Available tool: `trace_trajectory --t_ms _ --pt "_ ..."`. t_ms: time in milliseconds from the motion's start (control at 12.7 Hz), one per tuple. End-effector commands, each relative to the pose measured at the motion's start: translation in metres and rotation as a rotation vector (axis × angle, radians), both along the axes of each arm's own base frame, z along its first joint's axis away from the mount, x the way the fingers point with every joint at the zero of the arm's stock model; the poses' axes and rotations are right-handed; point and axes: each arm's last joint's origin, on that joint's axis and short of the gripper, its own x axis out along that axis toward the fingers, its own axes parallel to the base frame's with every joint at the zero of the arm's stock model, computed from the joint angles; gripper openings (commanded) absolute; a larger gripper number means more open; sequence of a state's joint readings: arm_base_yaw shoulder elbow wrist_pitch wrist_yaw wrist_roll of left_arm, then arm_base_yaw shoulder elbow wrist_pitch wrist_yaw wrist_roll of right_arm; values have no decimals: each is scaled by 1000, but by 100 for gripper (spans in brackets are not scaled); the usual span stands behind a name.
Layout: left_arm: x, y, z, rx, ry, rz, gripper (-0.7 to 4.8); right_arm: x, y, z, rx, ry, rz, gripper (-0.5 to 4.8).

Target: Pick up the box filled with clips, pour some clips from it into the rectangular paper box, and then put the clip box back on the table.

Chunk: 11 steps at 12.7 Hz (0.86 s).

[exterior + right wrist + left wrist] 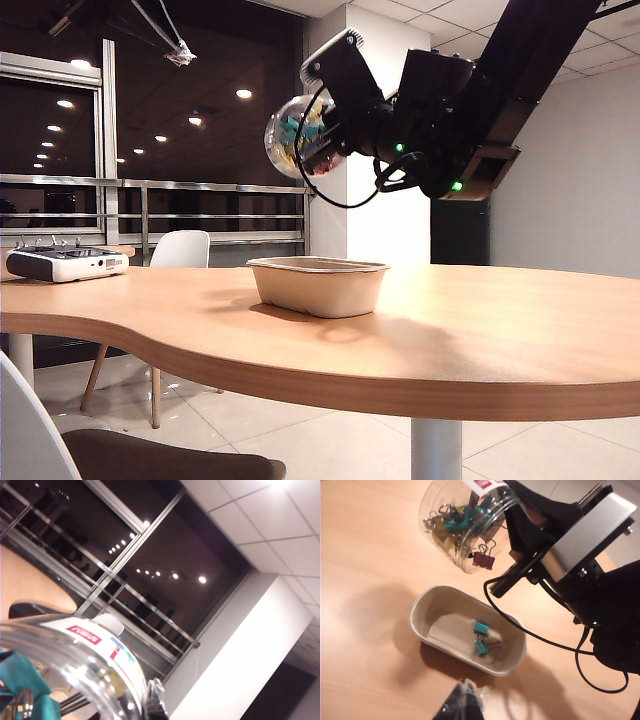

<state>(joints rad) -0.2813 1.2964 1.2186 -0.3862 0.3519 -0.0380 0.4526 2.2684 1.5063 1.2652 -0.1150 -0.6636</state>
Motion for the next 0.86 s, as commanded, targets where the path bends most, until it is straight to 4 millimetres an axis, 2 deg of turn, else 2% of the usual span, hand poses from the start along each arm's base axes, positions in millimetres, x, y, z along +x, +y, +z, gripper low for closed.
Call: trace_trajectory --t_ms 78,392,549,706,863 --pt "-1 0 3 -1 -15 -2 -6 0 0 -8 0 1 0 -1" --pt "-1 0 3 -1 -15 -2 -6 2 1 -37 -30 72 -6 -1" --pt "-1 0 3 -1 -15 -2 -6 -1 4 -34 10 42 -6 -1" --pt "-1 0 2 -1 -14 -2 -6 0 5 -47 25 71 -15 -1" --pt "-1 0 2 0 -13 -2 -6 -1 5 -49 92 84 21 -1"
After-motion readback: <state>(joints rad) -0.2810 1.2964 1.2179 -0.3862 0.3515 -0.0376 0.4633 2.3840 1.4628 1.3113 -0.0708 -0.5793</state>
